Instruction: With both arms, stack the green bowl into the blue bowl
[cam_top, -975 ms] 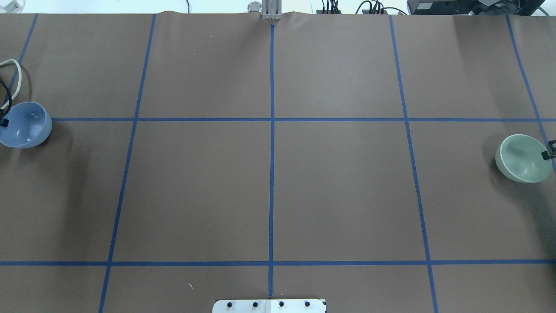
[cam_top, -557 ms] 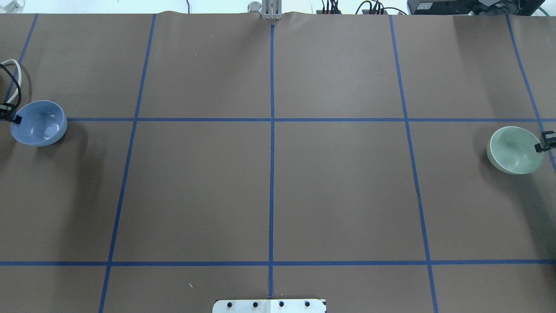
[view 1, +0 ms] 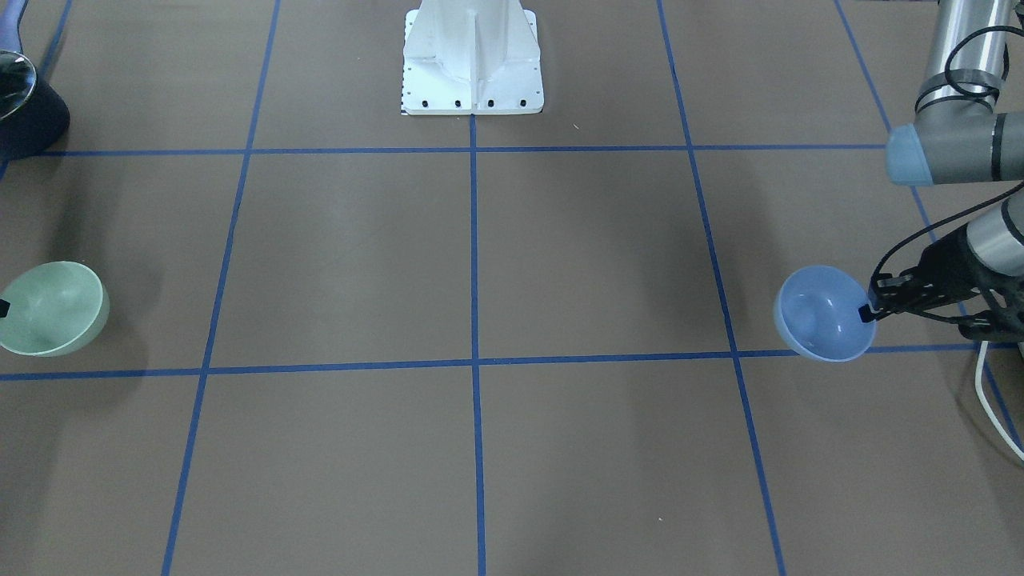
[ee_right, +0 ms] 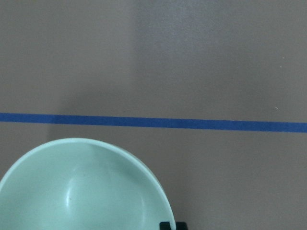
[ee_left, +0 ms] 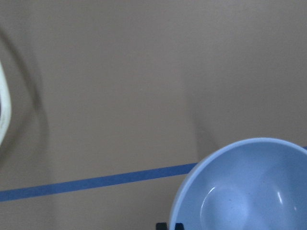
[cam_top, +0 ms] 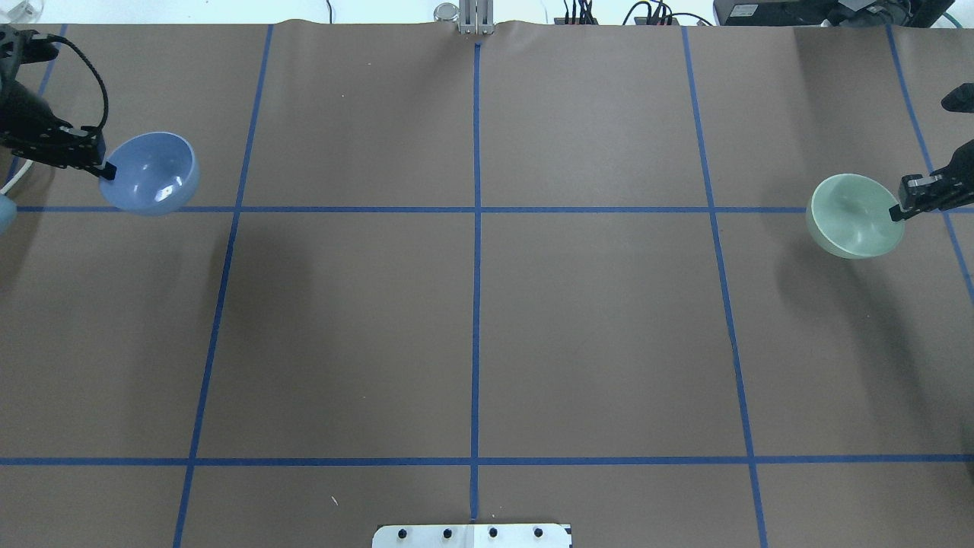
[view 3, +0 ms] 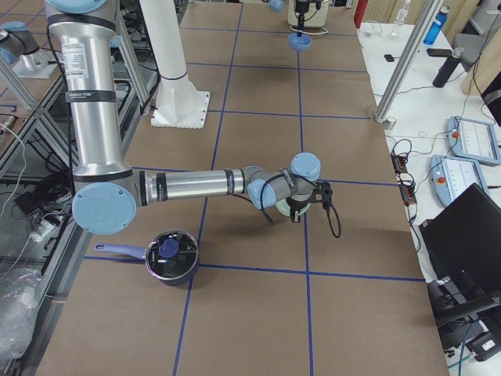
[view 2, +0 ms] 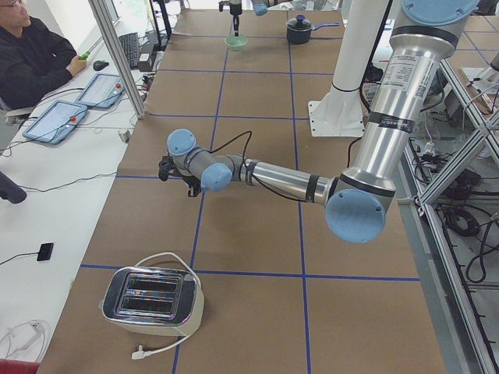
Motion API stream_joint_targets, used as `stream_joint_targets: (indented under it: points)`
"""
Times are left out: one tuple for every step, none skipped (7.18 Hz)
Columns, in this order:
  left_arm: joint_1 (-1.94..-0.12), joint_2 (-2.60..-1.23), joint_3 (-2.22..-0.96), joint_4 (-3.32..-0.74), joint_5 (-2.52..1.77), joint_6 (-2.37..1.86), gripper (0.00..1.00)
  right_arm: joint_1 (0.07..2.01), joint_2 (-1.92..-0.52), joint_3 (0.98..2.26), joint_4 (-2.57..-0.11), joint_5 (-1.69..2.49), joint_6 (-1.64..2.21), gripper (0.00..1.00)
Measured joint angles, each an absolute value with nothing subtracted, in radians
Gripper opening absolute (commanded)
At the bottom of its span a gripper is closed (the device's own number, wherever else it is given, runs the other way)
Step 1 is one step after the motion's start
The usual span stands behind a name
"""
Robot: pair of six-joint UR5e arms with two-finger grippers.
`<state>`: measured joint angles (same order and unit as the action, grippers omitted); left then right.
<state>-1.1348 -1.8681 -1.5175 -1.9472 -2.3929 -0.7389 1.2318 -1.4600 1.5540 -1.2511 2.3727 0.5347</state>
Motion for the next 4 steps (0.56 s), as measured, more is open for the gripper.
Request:
stream_joint_targets:
  points:
    - [-1.057, -1.911, -1.548, -1.944, -2.348, -0.869, 0.00, 1.232, -1.413, 1.565, -1.295, 2.383, 0.568, 0.00]
    - [-0.966, -1.964, -1.561, -1.942, -2.280, -0.991, 0.00, 1.232, -1.367, 1.577, -1.341, 2.389, 0.594, 0.00]
    - [-0.869, -2.020, -1.565, -1.941, -2.207, -1.106, 0.00, 1.229, -1.329, 1.593, -1.381, 2.396, 0.620, 0.00]
    - [-0.787, -2.072, -1.566, -1.936, -2.147, -1.205, 0.00, 1.221, -1.296, 1.608, -1.406, 2.401, 0.656, 0.00]
